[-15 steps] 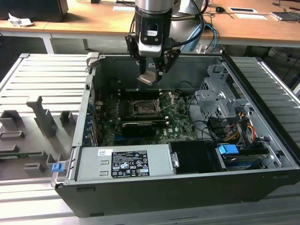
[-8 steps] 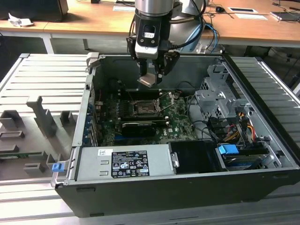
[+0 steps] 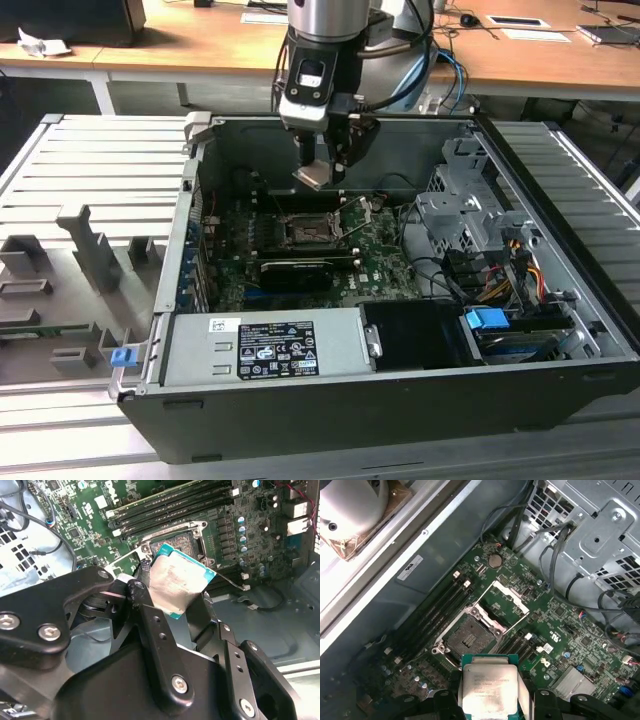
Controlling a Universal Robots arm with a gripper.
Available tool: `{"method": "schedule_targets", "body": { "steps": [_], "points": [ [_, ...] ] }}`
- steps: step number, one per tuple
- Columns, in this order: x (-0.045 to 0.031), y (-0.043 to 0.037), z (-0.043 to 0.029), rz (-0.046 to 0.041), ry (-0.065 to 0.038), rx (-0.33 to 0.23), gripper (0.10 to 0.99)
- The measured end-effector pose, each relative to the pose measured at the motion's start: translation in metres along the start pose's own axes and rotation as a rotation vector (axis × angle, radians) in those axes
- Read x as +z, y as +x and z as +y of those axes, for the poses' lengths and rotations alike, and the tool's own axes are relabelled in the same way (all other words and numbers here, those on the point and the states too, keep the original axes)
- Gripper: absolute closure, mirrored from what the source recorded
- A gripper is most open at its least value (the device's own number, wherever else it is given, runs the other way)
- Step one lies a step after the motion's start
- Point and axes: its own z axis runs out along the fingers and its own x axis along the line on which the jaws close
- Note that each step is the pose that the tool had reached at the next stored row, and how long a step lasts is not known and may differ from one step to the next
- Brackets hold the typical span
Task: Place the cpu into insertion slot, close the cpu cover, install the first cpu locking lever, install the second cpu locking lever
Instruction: 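Place the cpu into insertion slot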
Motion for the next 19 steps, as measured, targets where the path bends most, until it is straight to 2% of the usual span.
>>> {"method": "schedule_targets", "body": {
  "steps": [19],
  "points": [
    [0.0081,-0.0001,-0.0006,0.0015,0.002,0.005,0.557]
  ]
}}
